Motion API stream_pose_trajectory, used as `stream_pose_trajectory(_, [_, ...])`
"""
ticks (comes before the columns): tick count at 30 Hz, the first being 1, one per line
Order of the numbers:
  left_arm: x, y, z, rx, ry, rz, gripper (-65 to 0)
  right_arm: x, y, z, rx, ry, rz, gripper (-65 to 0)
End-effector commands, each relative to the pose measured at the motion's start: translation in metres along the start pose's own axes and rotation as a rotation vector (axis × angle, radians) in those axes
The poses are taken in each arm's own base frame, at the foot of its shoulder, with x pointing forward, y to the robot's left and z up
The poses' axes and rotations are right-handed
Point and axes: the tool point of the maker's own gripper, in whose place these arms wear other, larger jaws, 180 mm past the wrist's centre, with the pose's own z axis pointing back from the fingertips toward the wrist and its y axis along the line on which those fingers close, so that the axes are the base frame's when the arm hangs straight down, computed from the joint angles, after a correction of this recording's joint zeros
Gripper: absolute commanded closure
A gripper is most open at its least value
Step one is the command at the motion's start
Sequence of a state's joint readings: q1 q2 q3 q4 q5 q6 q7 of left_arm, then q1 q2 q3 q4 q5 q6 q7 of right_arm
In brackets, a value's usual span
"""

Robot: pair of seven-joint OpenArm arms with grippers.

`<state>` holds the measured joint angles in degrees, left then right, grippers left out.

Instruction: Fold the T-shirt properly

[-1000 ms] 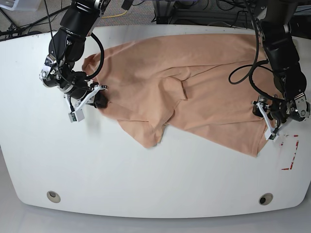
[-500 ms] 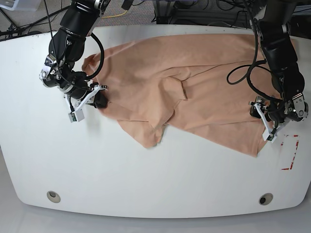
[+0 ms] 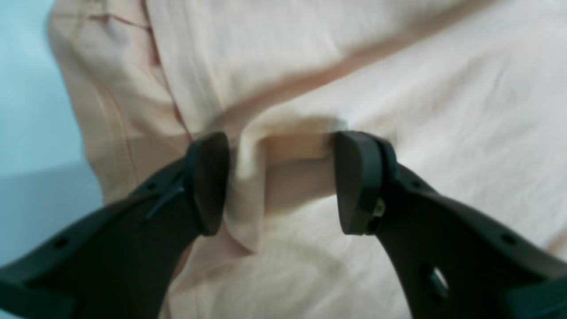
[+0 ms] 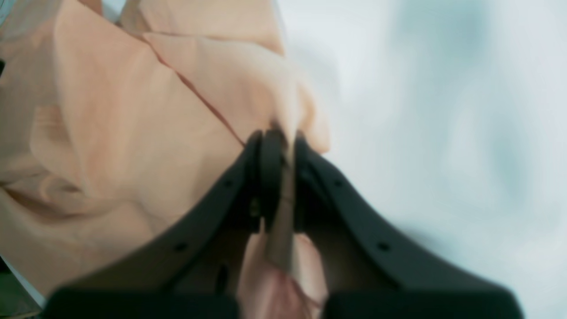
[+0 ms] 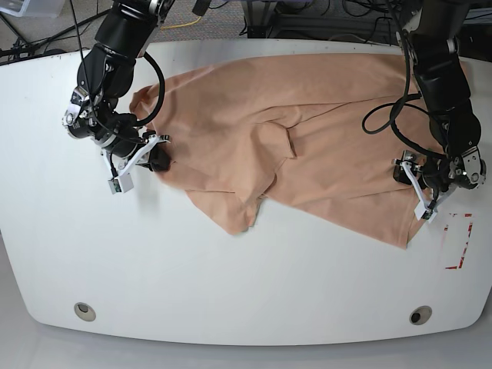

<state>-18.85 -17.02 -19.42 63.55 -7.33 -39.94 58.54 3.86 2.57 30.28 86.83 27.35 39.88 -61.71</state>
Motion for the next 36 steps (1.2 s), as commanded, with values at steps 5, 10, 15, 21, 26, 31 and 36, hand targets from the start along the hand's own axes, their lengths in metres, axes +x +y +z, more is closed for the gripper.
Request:
stream_pose_trajectory(5, [0.016, 0.010, 0.009, 0.023, -0.046, -0.008, -25.4, 0.022, 0.000, 0.005, 0.005, -0.064, 0.018, 0.0])
stream_pose_trajectory(10, [0.017, 0.011, 0.011, 0.027, -0.048, -0.011, -6.5, 0.022, 0.000, 0.005, 0.005, -0.064, 0.018, 0.0])
stream_pose_trajectory(15, [0.034, 0.015, 0.026, 0.069, -0.101, -0.047, 0.0, 0.022, 0.000, 0.005, 0.003, -0.065, 0.019, 0.0])
stream_pose_trajectory(21, [0.054, 0.015, 0.049, 0.128, -0.171, -0.108, 0.0, 0.037, -0.012, 0.013, -0.025, -0.084, 0.053, 0.0])
stream_pose_trajectory(26, [0.056, 0.019, 0.052, 0.137, -0.154, -0.108, 0.0, 0.052, -0.023, 0.022, -0.053, -0.098, 0.086, 0.0])
stream_pose_trajectory(31, [0.054, 0.019, 0.052, 0.137, -0.146, -0.103, 0.0, 0.060, -0.024, 0.023, -0.057, -0.111, 0.096, 0.0])
stream_pose_trajectory(36, [0.053, 0.019, 0.051, 0.135, -0.142, -0.104, -18.1, 0.060, -0.021, 0.021, -0.051, -0.108, 0.096, 0.0])
